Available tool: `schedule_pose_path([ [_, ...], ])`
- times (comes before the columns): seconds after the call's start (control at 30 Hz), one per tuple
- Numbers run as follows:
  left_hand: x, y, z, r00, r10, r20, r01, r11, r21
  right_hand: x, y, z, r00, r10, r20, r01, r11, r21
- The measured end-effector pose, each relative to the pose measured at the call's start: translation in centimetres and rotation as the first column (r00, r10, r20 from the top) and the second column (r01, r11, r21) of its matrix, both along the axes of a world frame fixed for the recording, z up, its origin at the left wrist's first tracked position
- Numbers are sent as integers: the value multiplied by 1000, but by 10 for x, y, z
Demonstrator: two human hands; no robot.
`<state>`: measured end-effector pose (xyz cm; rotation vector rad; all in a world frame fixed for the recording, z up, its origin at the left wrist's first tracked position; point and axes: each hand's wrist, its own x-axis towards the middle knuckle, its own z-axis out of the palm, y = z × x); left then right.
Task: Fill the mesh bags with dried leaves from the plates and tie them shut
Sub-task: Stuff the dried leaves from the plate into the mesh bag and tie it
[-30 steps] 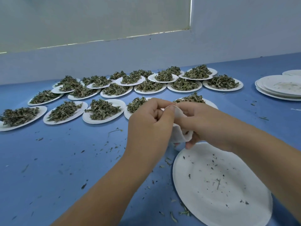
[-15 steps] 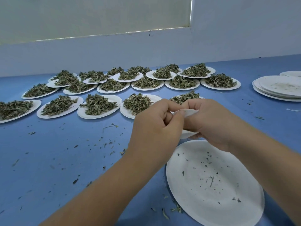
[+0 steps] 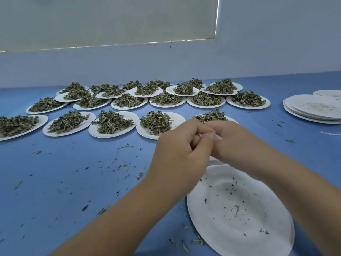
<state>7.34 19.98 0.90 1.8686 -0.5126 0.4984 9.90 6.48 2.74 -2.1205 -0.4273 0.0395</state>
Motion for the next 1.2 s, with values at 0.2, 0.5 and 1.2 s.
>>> schedule_pose_path([
  [0.2,-5,-3,-3,997,7,72,-11,998,63,-1,11,-6,987,-29,155,53,987,-149],
  [0.5,-3,5,2,998,-39,-47,32,992,-125,-5,-2,2,982,185,-34,-177,970,164],
  [1.2,12,25,3,988,152,-21,-154,975,-159,4,-6,-17,915,402,35,-401,898,183],
])
